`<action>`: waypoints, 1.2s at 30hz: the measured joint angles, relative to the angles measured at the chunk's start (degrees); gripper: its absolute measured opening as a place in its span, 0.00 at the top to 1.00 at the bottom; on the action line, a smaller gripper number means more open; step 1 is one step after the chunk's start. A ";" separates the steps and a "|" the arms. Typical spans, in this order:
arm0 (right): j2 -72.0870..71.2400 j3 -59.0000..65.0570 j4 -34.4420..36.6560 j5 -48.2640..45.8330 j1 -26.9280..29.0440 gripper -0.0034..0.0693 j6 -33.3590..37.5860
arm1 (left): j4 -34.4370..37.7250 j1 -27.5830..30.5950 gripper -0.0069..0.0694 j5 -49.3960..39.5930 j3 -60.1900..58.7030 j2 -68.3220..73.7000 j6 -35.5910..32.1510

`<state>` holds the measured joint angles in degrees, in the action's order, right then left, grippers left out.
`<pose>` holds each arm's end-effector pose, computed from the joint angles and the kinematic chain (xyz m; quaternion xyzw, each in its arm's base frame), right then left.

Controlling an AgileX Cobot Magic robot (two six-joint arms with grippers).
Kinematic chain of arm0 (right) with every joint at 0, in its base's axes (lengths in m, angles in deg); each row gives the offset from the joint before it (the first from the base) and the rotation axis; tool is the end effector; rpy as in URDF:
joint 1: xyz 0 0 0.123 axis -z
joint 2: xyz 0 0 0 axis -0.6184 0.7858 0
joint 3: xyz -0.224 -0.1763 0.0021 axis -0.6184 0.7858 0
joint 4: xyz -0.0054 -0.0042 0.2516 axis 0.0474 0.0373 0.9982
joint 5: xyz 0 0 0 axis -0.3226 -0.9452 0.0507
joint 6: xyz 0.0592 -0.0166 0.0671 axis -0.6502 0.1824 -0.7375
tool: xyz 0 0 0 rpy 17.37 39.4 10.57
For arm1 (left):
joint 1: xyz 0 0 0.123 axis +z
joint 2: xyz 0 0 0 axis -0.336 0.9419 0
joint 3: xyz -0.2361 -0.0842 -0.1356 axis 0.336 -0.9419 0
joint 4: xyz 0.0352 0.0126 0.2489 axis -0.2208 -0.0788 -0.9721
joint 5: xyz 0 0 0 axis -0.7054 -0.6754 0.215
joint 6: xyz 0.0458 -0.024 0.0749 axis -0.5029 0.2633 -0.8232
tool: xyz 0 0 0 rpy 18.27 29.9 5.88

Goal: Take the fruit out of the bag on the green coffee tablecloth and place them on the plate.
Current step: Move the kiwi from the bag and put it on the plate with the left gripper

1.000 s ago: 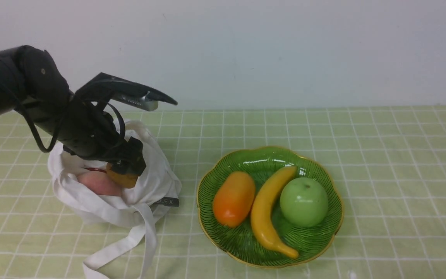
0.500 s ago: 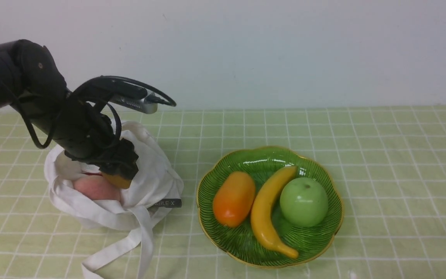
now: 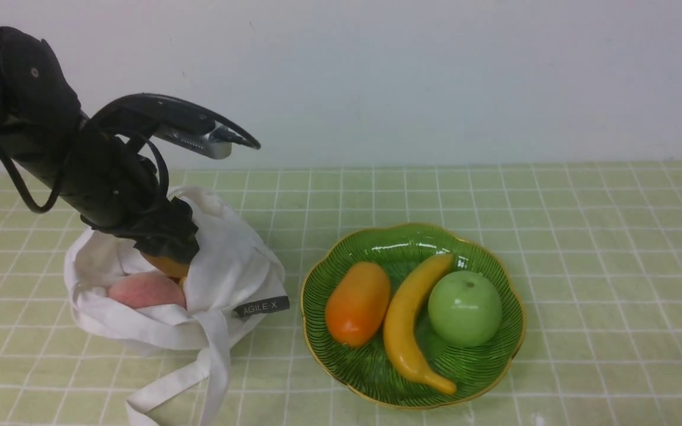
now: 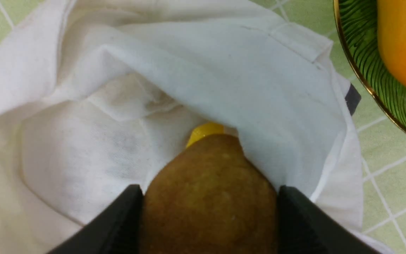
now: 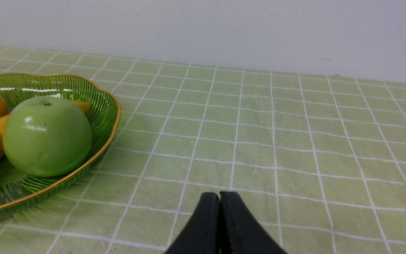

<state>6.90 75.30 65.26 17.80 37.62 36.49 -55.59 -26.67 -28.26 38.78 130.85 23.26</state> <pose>0.0519 0.0056 0.1719 -0.0532 0.8080 0.0013 0.5868 0.3345 -0.0555 0.2702 0.2536 0.9493 -0.0551 0.1775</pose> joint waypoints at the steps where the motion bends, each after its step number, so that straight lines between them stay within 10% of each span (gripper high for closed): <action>1: 0.00 0.00 0.00 0.00 0.00 0.97 0.00 | 0.00 0.00 0.37 0.00 0.00 0.06 0.00; 36: 0.00 0.00 0.00 0.00 -0.05 0.97 0.02 | -6.05 0.00 0.34 -8.05 -0.24 -1.00 0.97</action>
<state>6.90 75.30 65.26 17.80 37.58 36.51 -61.64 -26.67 -36.31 38.54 129.86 24.23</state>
